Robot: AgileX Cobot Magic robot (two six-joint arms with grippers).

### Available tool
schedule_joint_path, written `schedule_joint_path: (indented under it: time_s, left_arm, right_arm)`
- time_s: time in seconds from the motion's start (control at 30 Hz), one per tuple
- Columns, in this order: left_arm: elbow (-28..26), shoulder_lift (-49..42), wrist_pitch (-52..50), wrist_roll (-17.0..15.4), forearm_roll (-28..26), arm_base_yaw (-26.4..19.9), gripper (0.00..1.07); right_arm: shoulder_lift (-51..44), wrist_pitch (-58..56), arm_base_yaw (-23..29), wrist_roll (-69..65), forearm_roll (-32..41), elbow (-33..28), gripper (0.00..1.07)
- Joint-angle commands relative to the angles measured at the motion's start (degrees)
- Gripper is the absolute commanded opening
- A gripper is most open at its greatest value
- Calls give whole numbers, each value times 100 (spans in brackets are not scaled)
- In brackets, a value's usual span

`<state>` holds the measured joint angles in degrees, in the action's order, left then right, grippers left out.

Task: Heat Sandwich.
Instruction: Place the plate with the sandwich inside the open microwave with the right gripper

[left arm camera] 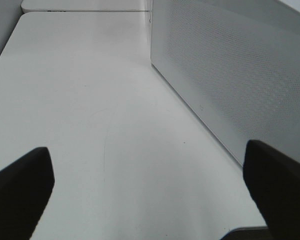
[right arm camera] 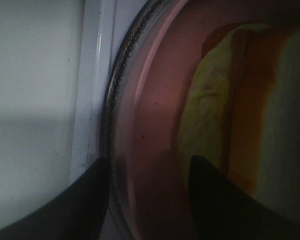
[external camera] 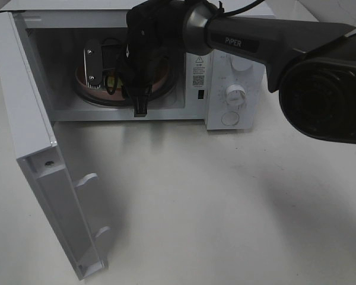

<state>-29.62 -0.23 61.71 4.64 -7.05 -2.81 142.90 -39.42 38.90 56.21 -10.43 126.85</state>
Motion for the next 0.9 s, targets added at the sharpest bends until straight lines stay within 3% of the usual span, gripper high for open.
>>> schedule_joint_path:
  time_s: [0.03, 0.9]
  left_arm:
    - [6, -115, -57, -29, -17, -29, 98]
    - [6, -115, -57, -29, -17, -29, 98]
  right_arm:
    - [-46, 212, -17, -338, -11, 29, 58]
    - [-86, 327, -11, -676, 46, 6, 63]
